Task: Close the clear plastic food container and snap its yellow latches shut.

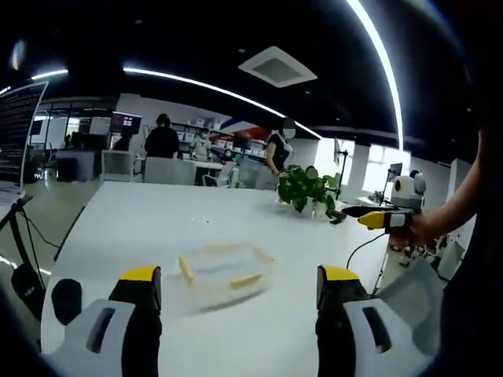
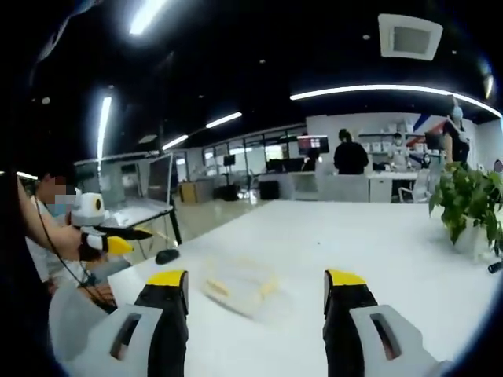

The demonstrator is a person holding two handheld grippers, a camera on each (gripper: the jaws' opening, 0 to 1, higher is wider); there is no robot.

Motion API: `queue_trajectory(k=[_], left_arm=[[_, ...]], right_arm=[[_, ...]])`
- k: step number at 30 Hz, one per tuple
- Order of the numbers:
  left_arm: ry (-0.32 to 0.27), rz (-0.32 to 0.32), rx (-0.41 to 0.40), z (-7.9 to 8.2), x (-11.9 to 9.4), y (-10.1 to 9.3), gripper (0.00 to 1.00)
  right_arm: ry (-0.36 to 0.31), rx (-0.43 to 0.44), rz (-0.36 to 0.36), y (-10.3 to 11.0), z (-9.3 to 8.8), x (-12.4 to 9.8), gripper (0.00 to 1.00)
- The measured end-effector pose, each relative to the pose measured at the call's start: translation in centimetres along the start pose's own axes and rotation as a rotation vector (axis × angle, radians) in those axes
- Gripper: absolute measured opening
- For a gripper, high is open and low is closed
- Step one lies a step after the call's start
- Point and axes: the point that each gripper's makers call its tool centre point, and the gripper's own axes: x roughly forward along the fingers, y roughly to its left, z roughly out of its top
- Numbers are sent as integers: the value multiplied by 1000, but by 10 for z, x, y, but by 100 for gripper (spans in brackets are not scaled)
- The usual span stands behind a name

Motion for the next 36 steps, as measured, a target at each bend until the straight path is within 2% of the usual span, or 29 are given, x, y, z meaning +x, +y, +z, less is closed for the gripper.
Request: queue_trajectory(k=[4, 9, 16, 20, 26, 30, 36], left_arm=[[11, 4, -8, -6, -6, -3, 75], [17, -6, -11, -12, -10, -10, 75], [28, -27, -35, -23, -5, -27, 75], [39, -32, -22, -32, -2, -37, 75], [26, -2, -50, -37, -8, -41, 75], [38, 14, -45, -45, -9, -49, 75], [37, 92, -31, -56, -13, -51, 74]], right_arm=[[1, 9, -3, 0, -5, -5, 73], [21, 0, 24, 5, -14, -12, 74], [68, 24, 46, 11, -38, -25, 75], [84, 33, 51, 12, -43, -31, 74], [84, 49, 63, 11, -49, -42, 74], [60, 53, 80, 12, -42, -45, 74], [41, 57, 99, 15, -41, -51, 73]])
